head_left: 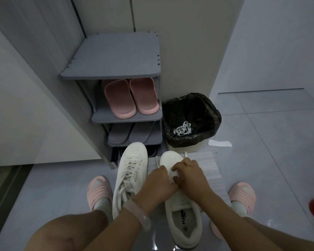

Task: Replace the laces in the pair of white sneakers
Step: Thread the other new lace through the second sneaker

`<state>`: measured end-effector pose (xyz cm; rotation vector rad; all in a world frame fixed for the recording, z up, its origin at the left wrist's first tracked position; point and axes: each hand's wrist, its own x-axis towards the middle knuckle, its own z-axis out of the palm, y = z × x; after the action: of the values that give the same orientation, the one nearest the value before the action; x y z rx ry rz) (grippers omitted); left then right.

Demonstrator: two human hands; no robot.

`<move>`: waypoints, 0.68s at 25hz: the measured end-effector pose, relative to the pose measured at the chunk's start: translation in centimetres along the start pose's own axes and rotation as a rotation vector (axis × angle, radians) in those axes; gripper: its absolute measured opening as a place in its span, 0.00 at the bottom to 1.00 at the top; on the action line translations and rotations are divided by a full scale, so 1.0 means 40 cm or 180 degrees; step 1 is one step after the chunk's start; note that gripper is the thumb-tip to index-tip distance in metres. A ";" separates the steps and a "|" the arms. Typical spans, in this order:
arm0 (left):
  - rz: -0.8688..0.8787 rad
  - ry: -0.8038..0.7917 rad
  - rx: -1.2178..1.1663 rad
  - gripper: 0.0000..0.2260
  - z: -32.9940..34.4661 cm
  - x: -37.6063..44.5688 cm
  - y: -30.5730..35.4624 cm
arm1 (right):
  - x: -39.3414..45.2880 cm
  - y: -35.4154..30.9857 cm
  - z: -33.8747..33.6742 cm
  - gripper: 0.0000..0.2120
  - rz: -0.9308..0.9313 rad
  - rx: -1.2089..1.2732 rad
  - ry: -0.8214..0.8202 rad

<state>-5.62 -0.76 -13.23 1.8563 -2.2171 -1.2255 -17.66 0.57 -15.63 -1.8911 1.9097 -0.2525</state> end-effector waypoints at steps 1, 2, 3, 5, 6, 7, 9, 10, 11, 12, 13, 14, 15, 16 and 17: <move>0.0009 0.0080 -0.0091 0.12 -0.001 0.004 -0.006 | 0.006 -0.001 0.002 0.15 0.0029 0.0017 -0.0026; -0.0038 0.0142 -0.0190 0.04 -0.006 0.007 -0.015 | 0.011 -0.004 0.002 0.15 0.0029 0.0021 -0.0003; -0.0093 0.0208 -0.0274 0.05 -0.008 0.013 -0.028 | 0.013 -0.011 0.001 0.15 0.0039 0.0025 -0.0024; -0.0135 0.0237 -0.0417 0.15 -0.008 0.017 -0.052 | 0.016 -0.028 0.002 0.15 0.0015 -0.0009 -0.0069; -0.0147 0.0230 -0.0515 0.17 -0.008 0.017 -0.061 | 0.018 -0.035 0.004 0.15 -0.0005 -0.0106 -0.0091; -0.0195 0.0204 -0.0603 0.17 -0.008 0.018 -0.069 | 0.019 -0.043 0.005 0.16 -0.0011 -0.0210 -0.0118; -0.0270 0.0190 -0.0887 0.15 -0.011 0.022 -0.080 | 0.019 -0.055 0.012 0.16 -0.0009 -0.0336 -0.0143; -0.0275 0.0172 -0.1121 0.13 -0.013 0.023 -0.084 | 0.019 -0.058 0.017 0.15 0.0031 -0.0386 -0.0105; -0.0290 0.0120 -0.1324 0.11 -0.016 0.021 -0.082 | 0.020 -0.059 0.023 0.14 0.0112 -0.0441 -0.0053; -0.0286 0.0058 -0.1450 0.11 -0.019 0.019 -0.075 | 0.023 -0.056 0.029 0.13 0.0184 -0.0500 -0.0006; -0.0258 0.0003 -0.1477 0.13 -0.018 0.018 -0.069 | 0.026 -0.052 0.029 0.12 0.0228 -0.0561 0.0032; -0.0198 0.0004 -0.1429 0.14 -0.013 0.016 -0.065 | 0.029 -0.047 0.034 0.11 0.0231 -0.0624 0.0042; -0.0140 0.0066 -0.1315 0.14 -0.009 0.016 -0.062 | 0.030 -0.043 0.039 0.10 0.0187 -0.0598 0.0100; -0.0109 0.0164 -0.1200 0.16 -0.006 0.018 -0.058 | 0.029 -0.040 0.045 0.09 0.0095 -0.0516 0.0179; -0.0095 0.0240 -0.1150 0.19 -0.002 0.020 -0.056 | 0.025 -0.034 0.050 0.07 -0.0034 -0.0381 0.0299</move>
<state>-3.98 -1.47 -14.78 1.7632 -1.7898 -1.4207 -15.54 -0.14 -16.99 -1.9994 2.0177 -0.2389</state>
